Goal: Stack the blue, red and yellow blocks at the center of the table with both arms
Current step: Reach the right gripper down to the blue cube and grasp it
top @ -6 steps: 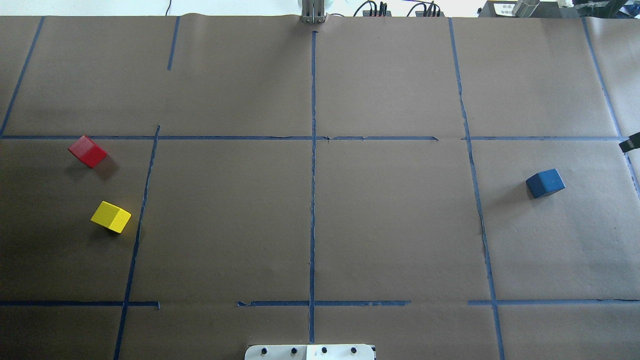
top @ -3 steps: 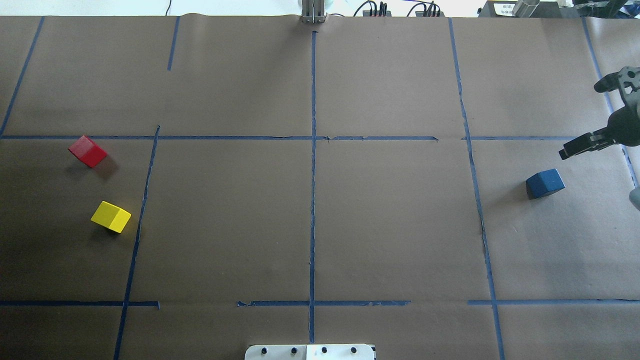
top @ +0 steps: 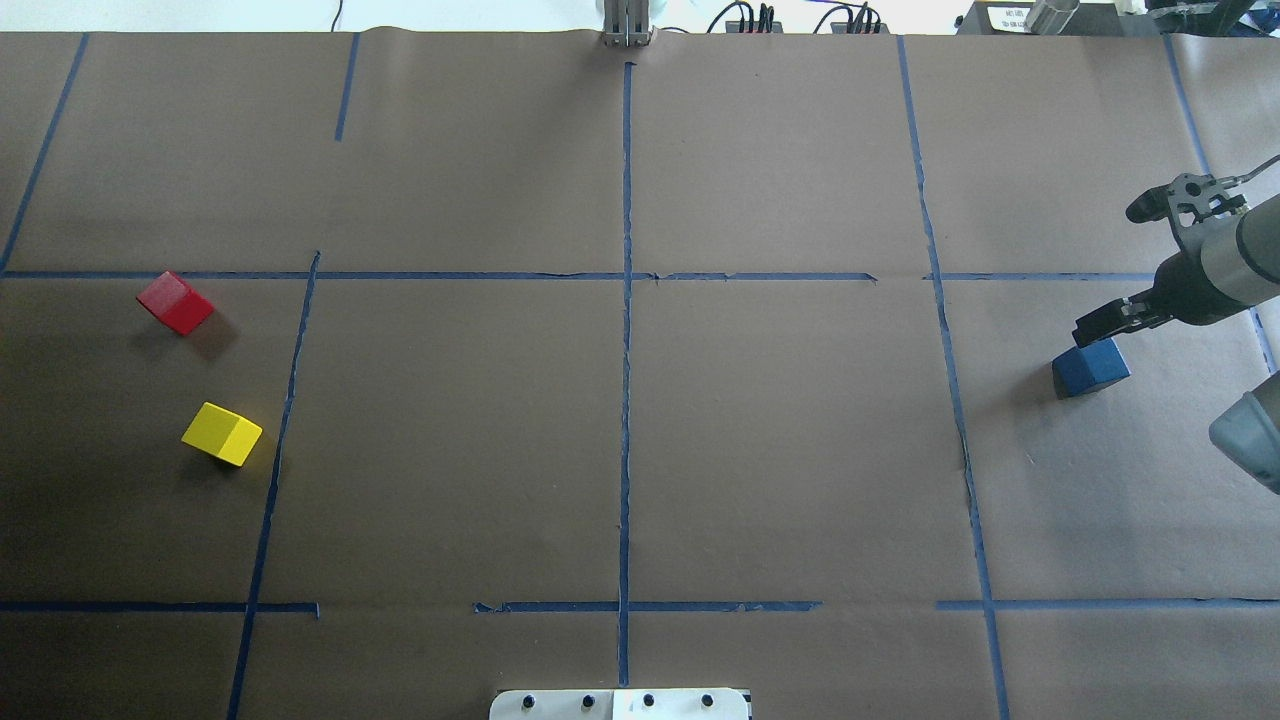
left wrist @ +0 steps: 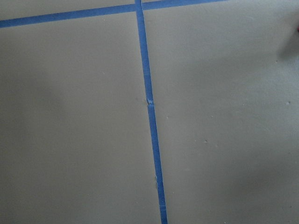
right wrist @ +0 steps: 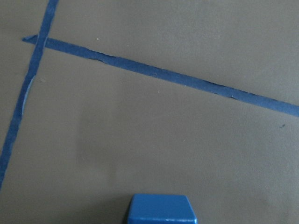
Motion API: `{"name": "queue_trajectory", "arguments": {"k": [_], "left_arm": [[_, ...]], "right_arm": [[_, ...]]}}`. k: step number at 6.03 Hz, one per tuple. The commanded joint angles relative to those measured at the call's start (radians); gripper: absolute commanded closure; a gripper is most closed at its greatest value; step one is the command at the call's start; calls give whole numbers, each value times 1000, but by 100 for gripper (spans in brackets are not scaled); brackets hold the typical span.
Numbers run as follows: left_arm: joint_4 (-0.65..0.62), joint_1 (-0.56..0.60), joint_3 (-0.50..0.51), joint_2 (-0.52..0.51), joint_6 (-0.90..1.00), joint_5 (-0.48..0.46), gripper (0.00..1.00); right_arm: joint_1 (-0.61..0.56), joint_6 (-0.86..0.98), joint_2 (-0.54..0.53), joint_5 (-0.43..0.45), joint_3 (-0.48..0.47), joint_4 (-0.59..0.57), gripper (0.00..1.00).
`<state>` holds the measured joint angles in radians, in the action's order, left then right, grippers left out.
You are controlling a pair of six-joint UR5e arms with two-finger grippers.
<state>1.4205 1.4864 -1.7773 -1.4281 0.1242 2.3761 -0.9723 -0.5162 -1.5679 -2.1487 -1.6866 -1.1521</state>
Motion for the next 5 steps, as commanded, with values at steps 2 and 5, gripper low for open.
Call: {"name": "queue_trajectory", "arguments": {"k": [2,5], "left_arm": [[2,0,4,0,0,0,0],[2,0,6,0,0,0,0]], "right_arm": [[35,-1,0,7,47,2,0],[61,-2,9,9,64,0,10]]}}
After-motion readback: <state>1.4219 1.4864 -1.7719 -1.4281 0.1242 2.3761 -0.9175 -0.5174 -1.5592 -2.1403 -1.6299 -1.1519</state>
